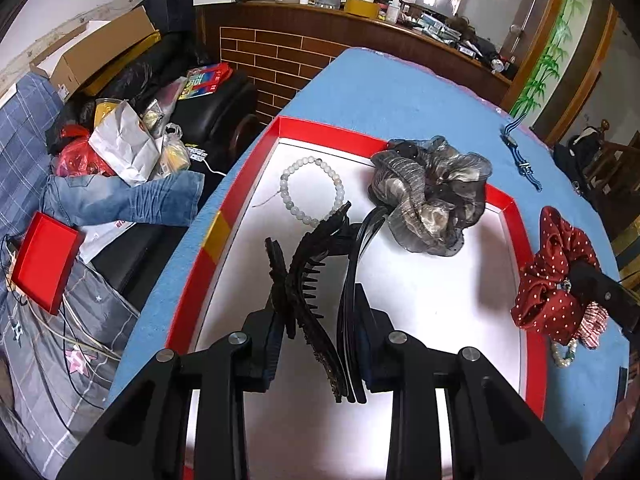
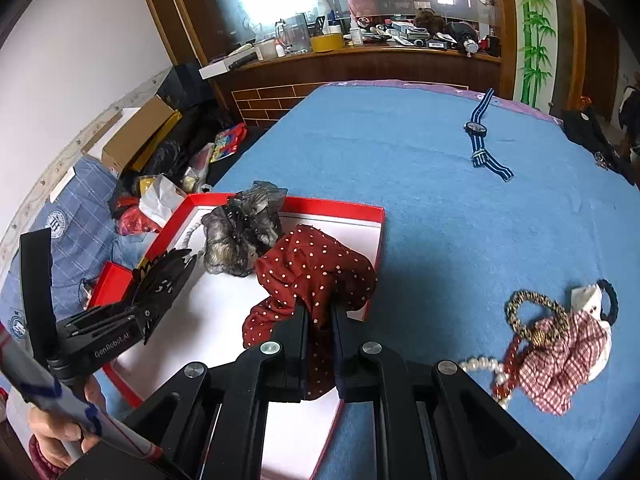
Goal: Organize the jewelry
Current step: 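Release the claw clip from the left tool while the right tool drops the red scrunchie in the box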
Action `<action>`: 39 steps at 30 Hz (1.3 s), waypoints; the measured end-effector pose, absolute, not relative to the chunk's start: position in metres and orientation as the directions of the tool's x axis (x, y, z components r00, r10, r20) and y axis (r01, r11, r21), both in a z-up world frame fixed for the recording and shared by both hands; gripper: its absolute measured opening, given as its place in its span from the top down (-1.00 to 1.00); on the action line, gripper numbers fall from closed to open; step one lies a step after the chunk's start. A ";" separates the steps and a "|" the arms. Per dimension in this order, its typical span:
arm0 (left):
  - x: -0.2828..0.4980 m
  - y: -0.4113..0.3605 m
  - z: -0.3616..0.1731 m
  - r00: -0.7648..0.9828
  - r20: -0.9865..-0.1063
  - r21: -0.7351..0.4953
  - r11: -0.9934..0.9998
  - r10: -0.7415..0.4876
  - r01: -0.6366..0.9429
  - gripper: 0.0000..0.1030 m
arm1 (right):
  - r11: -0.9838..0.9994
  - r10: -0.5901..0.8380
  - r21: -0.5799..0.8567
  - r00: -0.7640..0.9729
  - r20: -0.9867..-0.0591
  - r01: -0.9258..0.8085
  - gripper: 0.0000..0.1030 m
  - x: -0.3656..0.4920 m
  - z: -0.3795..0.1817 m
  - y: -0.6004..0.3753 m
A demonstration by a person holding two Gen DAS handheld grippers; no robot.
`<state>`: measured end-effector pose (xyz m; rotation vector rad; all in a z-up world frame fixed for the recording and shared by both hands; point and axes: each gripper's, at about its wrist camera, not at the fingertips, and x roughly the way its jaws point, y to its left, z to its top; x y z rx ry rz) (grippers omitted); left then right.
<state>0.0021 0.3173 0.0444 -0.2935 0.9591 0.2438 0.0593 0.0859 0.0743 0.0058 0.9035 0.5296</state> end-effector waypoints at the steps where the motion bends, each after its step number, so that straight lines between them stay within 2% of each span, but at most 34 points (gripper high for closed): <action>1: 0.004 0.318 0.043 0.550 -0.832 -0.138 0.932 0.074 -0.334 0.42 | 0.872 0.439 0.222 0.499 -0.747 -0.435 0.78 0.061 0.074 0.088; 27: 0.038 0.313 0.039 0.552 -0.828 -0.103 0.941 0.097 -0.321 0.41 | 0.911 0.352 0.180 0.475 -0.807 -0.370 0.74 0.116 0.041 0.117; 32: 0.035 0.314 0.047 0.572 -0.814 -0.109 0.940 0.101 -0.322 0.26 | 0.910 0.363 0.196 0.473 -0.803 -0.364 0.52 0.114 0.044 0.113; 39: 0.026 0.310 0.060 0.593 -0.798 -0.113 0.941 0.105 -0.319 0.23 | 0.906 0.383 0.213 0.496 -0.779 -0.366 0.44 0.102 0.060 0.104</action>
